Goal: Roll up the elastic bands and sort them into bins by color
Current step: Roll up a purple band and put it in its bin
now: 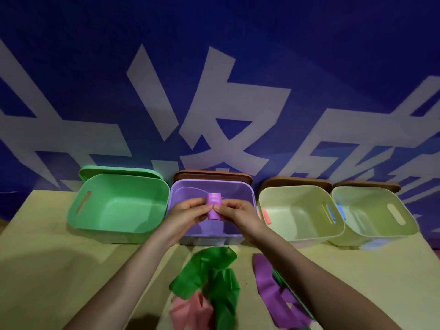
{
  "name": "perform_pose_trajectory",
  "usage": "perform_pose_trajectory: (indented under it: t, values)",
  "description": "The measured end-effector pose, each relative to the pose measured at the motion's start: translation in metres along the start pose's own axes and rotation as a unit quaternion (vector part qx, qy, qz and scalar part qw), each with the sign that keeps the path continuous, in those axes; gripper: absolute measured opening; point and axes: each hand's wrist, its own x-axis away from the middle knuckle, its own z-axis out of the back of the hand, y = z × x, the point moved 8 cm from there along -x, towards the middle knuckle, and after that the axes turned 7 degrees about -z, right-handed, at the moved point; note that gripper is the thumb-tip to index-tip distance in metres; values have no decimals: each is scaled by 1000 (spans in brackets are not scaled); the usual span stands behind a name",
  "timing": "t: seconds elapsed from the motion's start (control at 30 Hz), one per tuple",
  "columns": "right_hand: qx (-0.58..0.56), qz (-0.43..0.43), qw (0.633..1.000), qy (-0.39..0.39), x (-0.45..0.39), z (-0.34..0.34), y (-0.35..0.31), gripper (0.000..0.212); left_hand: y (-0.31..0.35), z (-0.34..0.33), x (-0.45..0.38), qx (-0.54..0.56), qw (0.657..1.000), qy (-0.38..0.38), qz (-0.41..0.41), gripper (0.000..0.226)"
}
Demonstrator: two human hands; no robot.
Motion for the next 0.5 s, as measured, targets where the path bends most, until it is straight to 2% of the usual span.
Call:
perform_pose_trajectory:
  t: [0.07, 0.17, 0.27, 0.37, 0.5]
  values:
    - [40, -13, 999, 25, -25, 4, 6, 2, 4, 26, -18, -143, 987, 44, -59, 20]
    - [120, -60, 985, 106, -62, 22, 21, 26, 14, 65, -31, -344, 917, 128, -158, 17]
    - [195, -143, 959, 149, -94, 36, 44, 35, 5, 91, -33, -449, 858, 188, -164, 25]
    - [324, -210, 912, 141, -119, 31, 70, 41, -8, 98, -37, -465, 854, 186, -139, 38]
    - [358, -207, 896, 162, -141, 27, 88, 41, -13, 98, -45, -444, 867, 187, -127, 44]
